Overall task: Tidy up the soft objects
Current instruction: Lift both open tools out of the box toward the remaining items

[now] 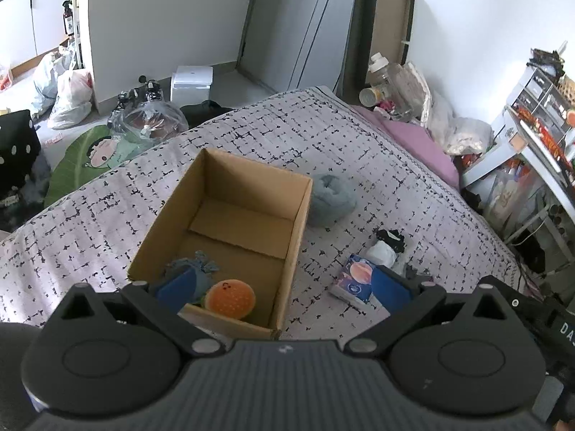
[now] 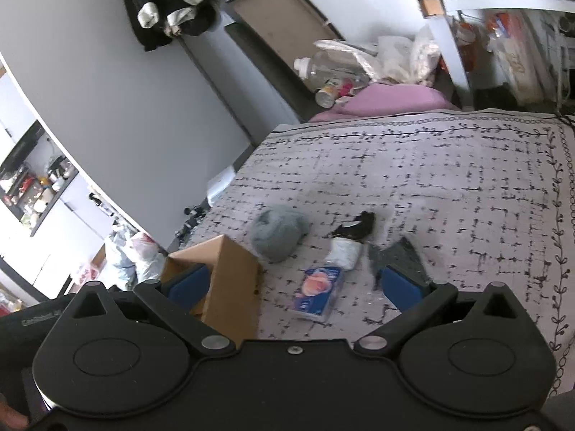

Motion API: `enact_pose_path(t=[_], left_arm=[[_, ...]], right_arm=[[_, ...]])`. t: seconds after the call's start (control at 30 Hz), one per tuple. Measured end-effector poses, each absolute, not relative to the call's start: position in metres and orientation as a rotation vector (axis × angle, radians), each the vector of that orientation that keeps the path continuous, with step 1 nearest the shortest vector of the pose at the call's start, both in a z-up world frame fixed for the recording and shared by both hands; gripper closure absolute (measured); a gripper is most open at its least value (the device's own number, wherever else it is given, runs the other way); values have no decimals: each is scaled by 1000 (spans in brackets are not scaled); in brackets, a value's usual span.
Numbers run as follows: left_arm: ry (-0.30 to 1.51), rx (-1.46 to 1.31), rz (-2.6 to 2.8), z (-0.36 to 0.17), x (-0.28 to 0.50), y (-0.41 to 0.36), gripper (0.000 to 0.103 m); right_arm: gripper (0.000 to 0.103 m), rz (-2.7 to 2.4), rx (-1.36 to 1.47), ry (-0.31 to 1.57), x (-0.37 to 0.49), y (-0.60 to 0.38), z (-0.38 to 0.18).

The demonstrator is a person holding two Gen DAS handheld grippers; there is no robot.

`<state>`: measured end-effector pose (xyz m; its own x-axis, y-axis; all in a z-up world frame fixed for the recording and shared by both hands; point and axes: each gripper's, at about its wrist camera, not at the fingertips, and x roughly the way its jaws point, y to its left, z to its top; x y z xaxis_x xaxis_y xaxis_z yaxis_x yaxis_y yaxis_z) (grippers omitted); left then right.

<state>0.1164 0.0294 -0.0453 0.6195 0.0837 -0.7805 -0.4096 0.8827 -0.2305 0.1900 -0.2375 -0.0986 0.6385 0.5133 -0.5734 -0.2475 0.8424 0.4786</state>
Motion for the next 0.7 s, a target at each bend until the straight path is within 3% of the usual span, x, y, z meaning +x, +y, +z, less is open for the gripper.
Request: enact_pose_path(t=[0.7], left_arm=[[902, -332, 253, -62, 162, -25, 0]], right_arm=[[0, 401, 542, 786, 216, -288, -128]])
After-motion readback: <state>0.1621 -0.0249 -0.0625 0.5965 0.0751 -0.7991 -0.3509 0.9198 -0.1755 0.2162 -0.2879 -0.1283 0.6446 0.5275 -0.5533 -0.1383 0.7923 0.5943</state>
